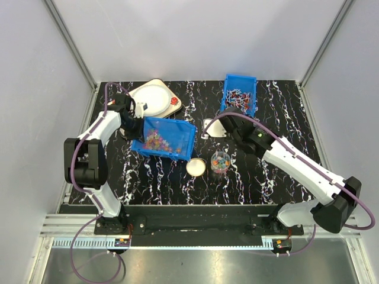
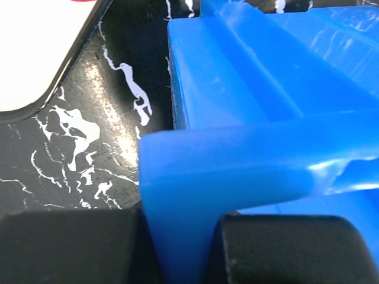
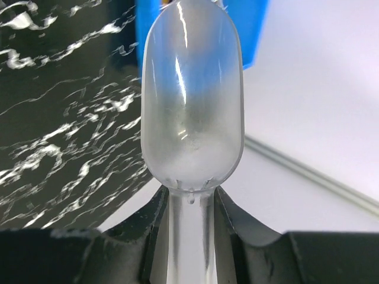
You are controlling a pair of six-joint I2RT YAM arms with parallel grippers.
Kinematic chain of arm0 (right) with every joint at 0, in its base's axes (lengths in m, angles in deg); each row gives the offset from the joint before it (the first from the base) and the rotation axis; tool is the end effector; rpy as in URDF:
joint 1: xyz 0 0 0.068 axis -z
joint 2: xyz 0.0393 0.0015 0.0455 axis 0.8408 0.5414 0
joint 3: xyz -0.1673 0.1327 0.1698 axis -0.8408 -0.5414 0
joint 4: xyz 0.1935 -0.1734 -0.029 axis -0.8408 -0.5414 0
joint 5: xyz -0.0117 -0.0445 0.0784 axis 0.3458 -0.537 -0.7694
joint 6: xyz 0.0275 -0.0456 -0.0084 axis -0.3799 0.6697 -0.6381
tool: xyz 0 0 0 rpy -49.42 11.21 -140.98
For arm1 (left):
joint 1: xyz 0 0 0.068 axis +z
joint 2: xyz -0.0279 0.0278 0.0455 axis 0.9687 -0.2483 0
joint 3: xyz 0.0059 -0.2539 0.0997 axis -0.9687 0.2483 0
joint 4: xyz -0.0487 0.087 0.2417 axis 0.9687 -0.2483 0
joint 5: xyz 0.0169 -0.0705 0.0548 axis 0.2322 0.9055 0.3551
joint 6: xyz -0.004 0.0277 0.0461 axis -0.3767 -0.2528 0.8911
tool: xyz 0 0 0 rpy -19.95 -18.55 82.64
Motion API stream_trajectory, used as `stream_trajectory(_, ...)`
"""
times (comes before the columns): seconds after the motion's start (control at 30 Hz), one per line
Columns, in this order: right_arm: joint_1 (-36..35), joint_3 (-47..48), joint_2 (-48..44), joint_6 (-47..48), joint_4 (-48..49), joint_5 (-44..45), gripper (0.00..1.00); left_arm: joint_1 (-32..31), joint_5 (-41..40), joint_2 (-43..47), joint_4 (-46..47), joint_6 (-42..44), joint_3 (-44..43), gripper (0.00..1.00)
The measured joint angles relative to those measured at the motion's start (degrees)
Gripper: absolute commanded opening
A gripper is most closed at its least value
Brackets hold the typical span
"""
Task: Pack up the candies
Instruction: Scoop the fake candies from the storage box.
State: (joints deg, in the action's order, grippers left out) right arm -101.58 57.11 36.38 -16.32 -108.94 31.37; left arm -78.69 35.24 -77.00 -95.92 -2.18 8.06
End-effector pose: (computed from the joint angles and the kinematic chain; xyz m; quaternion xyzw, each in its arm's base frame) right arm 0.2078 0.1753 0.3541 -0.6496 0.6238 -0.3186 0.2956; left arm 0.3446 -0.0292 0.2215 0.0931 0.9693 -0.1486 0.1723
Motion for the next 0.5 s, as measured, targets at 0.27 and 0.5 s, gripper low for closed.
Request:
stream_trajectory(0.27, -2.60, -5.46, -4.37, 10.10, 9.73, 5.70, 0.00, 0.00, -1.25, -0.85, -3.04, 1.86, -4.50, 0.00)
stream_trajectory(0.5, -3.45, -10.21, -8.74, 16.15, 16.85, 8.55, 0.00, -0.24, -1.25, -0.85, -3.48, 2.75, -5.51, 0.00)
